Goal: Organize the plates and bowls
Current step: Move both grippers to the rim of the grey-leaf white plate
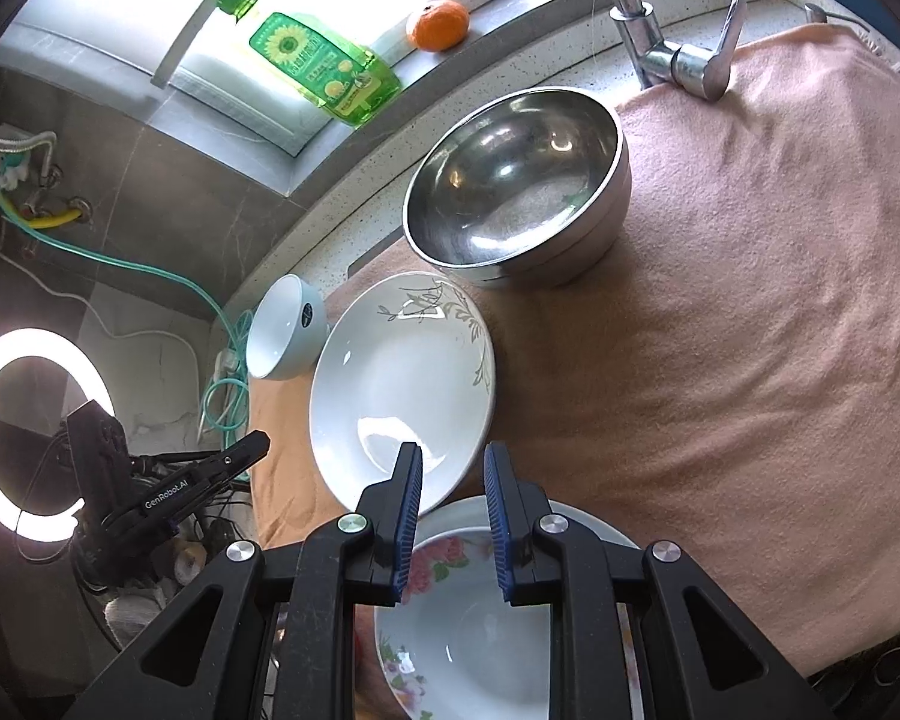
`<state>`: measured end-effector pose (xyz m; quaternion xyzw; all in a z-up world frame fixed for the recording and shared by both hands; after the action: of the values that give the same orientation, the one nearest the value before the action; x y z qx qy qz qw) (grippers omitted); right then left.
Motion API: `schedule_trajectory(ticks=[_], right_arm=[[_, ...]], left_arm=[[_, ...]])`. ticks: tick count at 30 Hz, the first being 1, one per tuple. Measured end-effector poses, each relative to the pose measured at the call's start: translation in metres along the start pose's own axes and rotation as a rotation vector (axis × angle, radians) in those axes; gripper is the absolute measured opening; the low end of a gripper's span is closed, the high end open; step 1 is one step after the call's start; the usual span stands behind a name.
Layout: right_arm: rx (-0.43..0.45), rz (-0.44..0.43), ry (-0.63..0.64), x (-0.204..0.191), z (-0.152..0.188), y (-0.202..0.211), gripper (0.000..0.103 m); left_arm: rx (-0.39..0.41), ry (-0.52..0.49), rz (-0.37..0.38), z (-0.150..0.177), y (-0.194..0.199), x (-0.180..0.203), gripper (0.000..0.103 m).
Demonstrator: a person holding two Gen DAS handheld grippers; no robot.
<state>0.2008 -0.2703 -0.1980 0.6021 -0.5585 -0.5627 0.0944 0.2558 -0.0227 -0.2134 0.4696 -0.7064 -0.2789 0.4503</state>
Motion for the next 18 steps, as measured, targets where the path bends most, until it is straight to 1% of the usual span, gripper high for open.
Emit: schedule_trajectory(ticks=[6, 11, 18], right_arm=[[-0.008, 0.023, -0.015, 0.004, -0.007, -0.021, 0.019], [-0.024, 0.035, -0.018, 0.005, -0.011, -0.039, 0.019], [-0.032, 0.057, -0.001, 0.007, -0.017, -0.056, 0.019]], left_arm=[[-0.033, -0.013, 0.0, -0.005, -0.018, -0.006, 0.012], [-0.04, -0.035, -0.012, -0.009, -0.029, -0.006, 0.012], [-0.049, -0.028, -0.011, -0.014, -0.039, -0.011, 0.012]])
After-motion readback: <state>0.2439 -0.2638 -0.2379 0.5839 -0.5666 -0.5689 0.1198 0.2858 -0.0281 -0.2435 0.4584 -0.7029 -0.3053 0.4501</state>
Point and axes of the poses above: each gripper's, at about its wrist camera, not at the fingertips, and y roughly against the way its jaws point, x to its right, z to its underside, the point moved 7 cm from there along -y, roughly the way its jaws point, and after that the axes turned 8 degrees about x, right-handed, at the moved point
